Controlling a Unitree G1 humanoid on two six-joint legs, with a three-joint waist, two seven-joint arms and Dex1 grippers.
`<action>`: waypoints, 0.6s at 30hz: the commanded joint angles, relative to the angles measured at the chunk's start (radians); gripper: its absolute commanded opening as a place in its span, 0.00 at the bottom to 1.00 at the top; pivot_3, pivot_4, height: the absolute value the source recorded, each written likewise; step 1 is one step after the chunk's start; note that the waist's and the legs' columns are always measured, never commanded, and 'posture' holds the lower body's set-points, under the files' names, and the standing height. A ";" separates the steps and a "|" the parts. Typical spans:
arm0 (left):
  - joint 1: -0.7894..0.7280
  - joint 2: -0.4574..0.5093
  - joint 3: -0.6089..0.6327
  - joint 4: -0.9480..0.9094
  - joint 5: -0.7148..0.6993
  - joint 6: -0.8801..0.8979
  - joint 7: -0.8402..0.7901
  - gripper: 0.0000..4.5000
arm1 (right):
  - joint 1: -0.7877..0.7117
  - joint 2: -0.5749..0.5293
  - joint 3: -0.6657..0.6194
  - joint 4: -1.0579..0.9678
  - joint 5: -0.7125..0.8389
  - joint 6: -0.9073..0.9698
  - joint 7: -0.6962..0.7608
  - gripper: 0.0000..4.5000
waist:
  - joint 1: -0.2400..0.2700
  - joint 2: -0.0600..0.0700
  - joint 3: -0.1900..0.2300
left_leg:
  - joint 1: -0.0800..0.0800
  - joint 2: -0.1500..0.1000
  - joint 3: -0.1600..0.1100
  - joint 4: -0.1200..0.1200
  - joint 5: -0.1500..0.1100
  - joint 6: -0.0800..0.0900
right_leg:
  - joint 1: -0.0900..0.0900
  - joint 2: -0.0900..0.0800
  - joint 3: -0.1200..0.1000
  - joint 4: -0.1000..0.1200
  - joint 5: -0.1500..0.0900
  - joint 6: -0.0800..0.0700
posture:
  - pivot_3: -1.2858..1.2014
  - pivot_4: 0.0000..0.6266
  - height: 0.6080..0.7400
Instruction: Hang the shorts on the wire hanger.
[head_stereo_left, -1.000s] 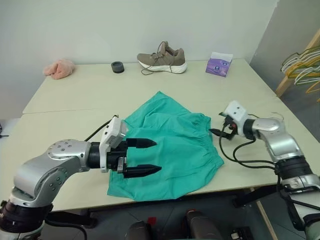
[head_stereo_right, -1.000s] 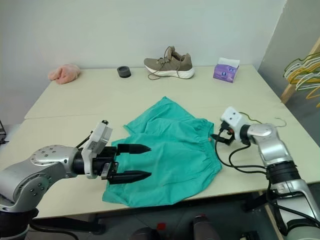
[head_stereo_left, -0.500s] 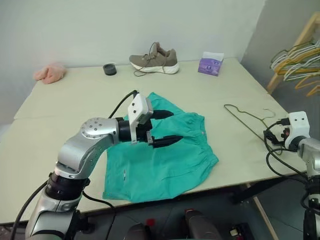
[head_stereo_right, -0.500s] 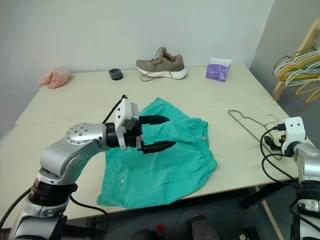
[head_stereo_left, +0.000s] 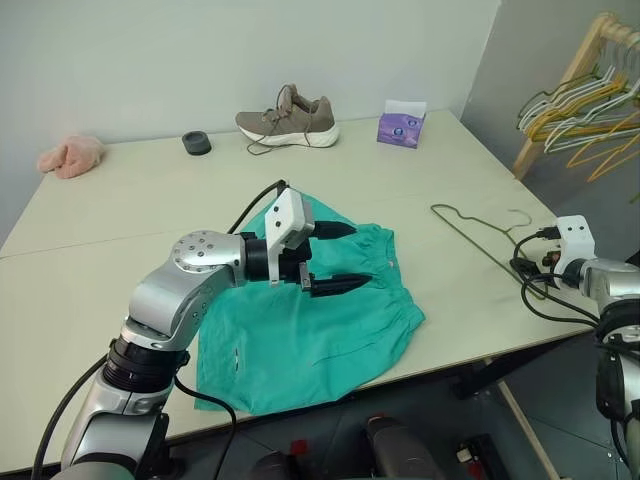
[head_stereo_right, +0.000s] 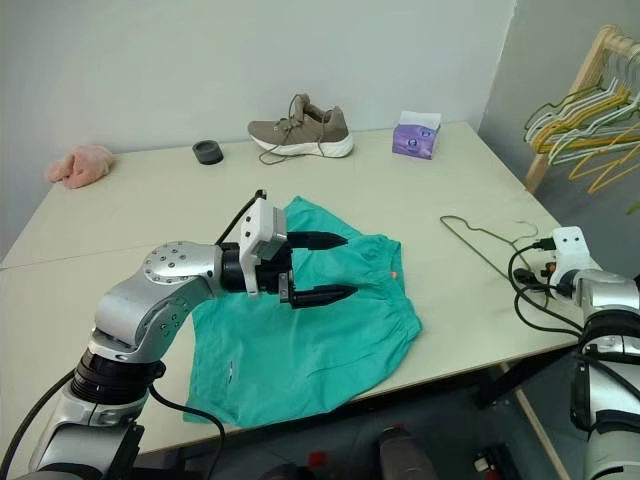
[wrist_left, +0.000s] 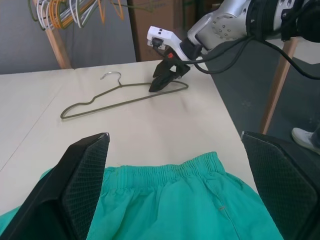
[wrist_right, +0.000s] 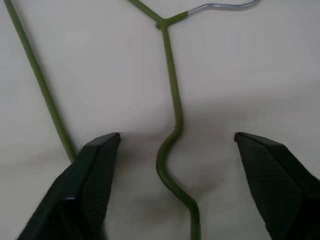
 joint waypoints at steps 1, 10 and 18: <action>-0.004 0.005 0.014 -0.028 0.003 -0.021 -0.012 1.00 | 0.015 0.015 0.030 0.070 -0.031 0.047 -0.014 0.58 | 0.000 -0.001 0.000 | 0.001 0.000 0.000 0.000 0.000 0.000 | 0.001 0.000 0.000 0.000 0.000 0.000 | 0.44 0.18 1.00; 0.027 0.007 0.034 -0.011 0.011 -0.032 -0.008 1.00 | 0.076 0.086 -0.002 0.069 -0.025 -0.034 -0.248 0.00 | 0.017 -0.018 -0.010 | 0.012 0.002 -0.006 -0.001 -0.002 -0.002 | 0.020 -0.001 -0.006 -0.011 0.000 0.001 | 0.44 0.18 1.00; 0.017 0.004 0.076 0.090 0.075 -0.061 0.057 1.00 | 0.152 0.094 0.025 -0.195 -0.039 -0.132 -0.243 0.00 | 0.025 -0.019 -0.011 | 0.008 -0.001 -0.007 0.000 -0.004 0.002 | 0.020 -0.002 -0.003 -0.017 0.003 0.005 | 0.44 0.18 1.00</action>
